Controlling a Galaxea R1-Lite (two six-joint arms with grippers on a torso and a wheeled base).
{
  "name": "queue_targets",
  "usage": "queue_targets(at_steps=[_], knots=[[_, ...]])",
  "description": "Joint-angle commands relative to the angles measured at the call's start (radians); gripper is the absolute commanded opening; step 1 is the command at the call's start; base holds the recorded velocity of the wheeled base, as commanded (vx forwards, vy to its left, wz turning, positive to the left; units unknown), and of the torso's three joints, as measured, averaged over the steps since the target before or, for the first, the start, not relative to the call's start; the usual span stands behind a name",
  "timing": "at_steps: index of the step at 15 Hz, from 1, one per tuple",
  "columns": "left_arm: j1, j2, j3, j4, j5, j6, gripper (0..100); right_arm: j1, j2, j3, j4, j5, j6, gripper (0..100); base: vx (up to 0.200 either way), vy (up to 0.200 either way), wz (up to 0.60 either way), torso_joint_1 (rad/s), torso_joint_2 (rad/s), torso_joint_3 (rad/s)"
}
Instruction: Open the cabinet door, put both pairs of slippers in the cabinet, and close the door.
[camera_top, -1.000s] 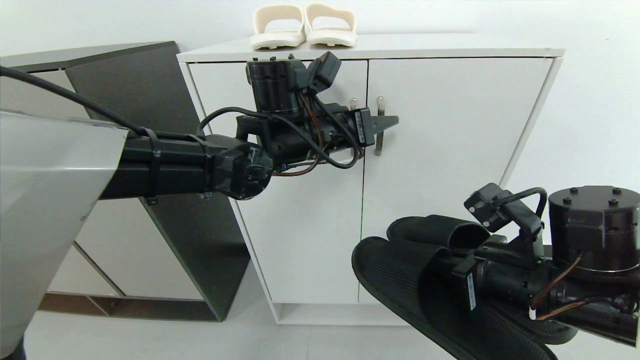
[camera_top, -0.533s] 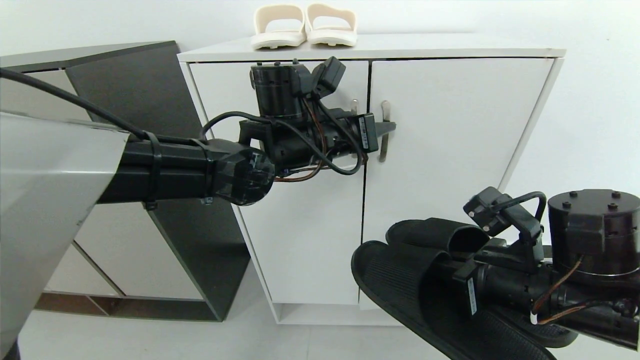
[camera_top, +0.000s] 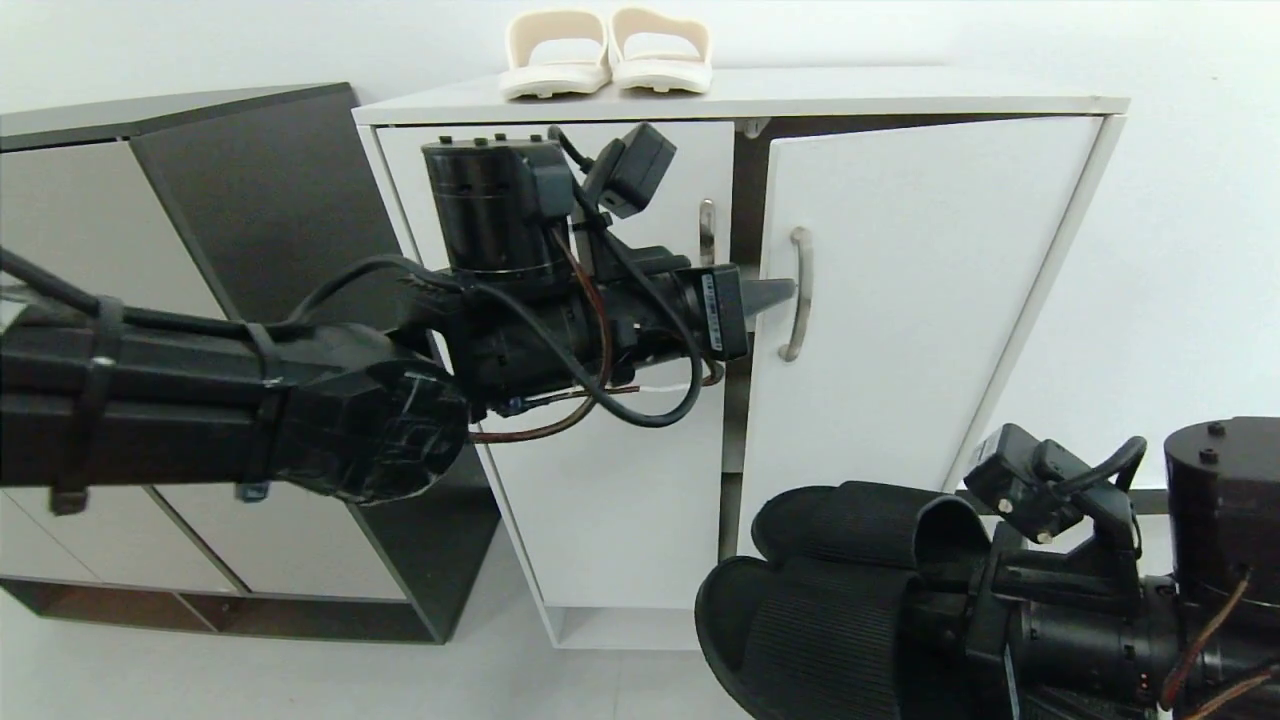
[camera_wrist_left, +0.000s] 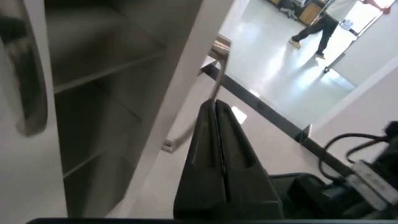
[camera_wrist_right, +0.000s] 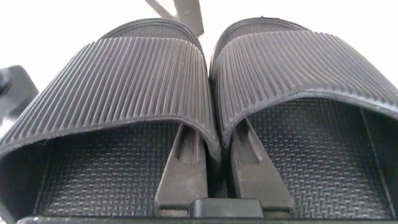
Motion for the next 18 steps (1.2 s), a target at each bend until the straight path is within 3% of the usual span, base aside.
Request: queue_targets(at_steps=[1, 4, 7, 10, 14, 18], knots=[[-0.017, -0.153, 0.159, -0.048, 0.002, 0.002, 0, 0.001, -0.033, 0.004, 0.028, 0.007, -0.005, 0, 0.000, 0.000, 0.00, 0.000, 0.00, 0.000], [-0.003, -0.185, 0.239, -0.133, 0.001, 0.002, 0, 0.007, -0.061, 0.003, 0.056, 0.047, -0.019, 0, 0.000, 0.000, 0.00, 0.000, 0.00, 0.000], [0.082, -0.128, 0.219, -0.174, -0.001, -0.001, 0, 0.007, -0.056, 0.004, 0.062, 0.048, -0.019, 0, 0.000, 0.000, 0.00, 0.000, 0.00, 0.000], [0.123, -0.032, 0.104, -0.163, 0.001, -0.006, 0, 0.010, -0.050, 0.007, 0.060, 0.048, -0.036, 0, 0.000, 0.000, 0.00, 0.000, 0.00, 0.000], [0.121, 0.056, -0.060, -0.074, -0.005, -0.021, 0, 0.010, -0.033, 0.009, 0.060, 0.047, -0.039, 0, 0.000, 0.000, 0.00, 0.000, 0.00, 0.000], [0.123, 0.140, -0.205, -0.010, -0.010, -0.060, 0, 0.010, -0.029, 0.015, 0.060, 0.048, -0.039, 0, 0.000, 0.000, 0.00, 0.000, 0.00, 0.000]])
